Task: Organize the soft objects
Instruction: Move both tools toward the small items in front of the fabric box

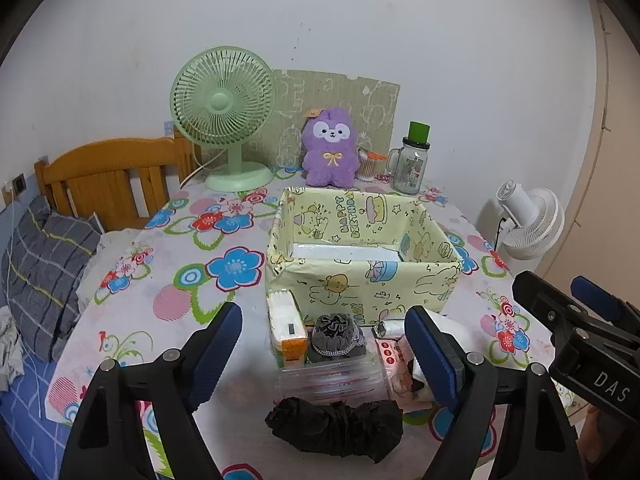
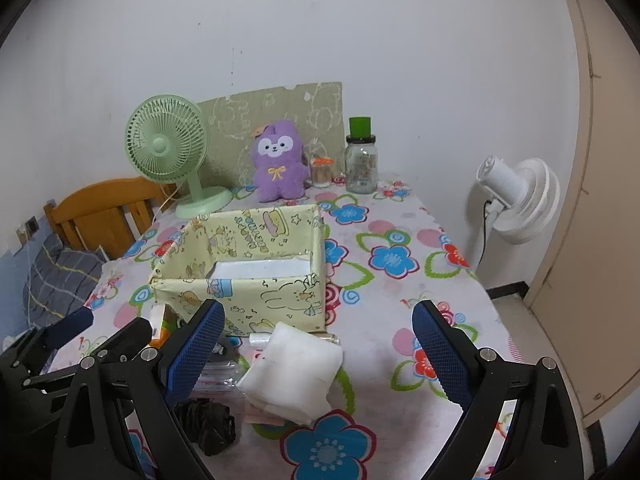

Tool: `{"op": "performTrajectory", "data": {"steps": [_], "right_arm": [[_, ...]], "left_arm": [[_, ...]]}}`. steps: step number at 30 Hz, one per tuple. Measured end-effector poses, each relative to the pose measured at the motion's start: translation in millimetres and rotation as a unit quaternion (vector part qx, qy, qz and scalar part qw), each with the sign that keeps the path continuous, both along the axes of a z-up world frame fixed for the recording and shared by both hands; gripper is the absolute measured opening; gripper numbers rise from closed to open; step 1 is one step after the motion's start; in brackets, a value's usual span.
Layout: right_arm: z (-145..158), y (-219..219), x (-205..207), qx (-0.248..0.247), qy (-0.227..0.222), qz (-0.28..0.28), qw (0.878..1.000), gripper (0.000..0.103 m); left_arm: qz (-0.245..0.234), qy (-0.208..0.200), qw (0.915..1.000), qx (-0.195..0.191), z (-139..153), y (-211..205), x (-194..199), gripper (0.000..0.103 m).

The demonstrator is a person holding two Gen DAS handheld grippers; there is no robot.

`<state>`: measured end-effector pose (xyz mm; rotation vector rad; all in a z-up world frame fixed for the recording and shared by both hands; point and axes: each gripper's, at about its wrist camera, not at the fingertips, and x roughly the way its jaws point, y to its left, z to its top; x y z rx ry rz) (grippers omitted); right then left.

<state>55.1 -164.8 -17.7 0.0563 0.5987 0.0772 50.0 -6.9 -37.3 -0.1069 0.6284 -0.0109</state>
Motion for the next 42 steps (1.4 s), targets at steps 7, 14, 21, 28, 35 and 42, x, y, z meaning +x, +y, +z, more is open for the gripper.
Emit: {"op": "performTrajectory", "data": {"steps": [7, 14, 21, 28, 35, 42], "right_arm": [[-12, 5, 12, 0.001, 0.017, 0.006, 1.0, 0.096], [-24, 9, 23, 0.0, 0.037, 0.007, 0.999, 0.096], [-39, 13, 37, 0.003, 0.059, 0.012, 0.998, 0.096], [-51, 15, 47, 0.007, 0.078, 0.013, 0.997, 0.096], [-63, 19, 57, 0.016, 0.1, 0.014, 0.995, 0.096], [-74, 25, 66, 0.018, 0.121, 0.015, 0.992, 0.096]], "left_arm": [[-0.004, 0.015, 0.9999, 0.0, -11, -2, 8, 0.084], [-0.006, 0.033, 0.9994, 0.003, -23, -3, 18, 0.084], [-0.005, 0.053, 0.9986, 0.007, -35, -6, 29, 0.082], [0.0, 0.068, 0.9976, 0.012, -45, -4, 38, 0.079], [0.017, 0.087, 0.996, 0.009, -55, 6, 46, 0.071], [0.013, 0.098, 0.9951, 0.007, -63, 9, 51, 0.056]]}}
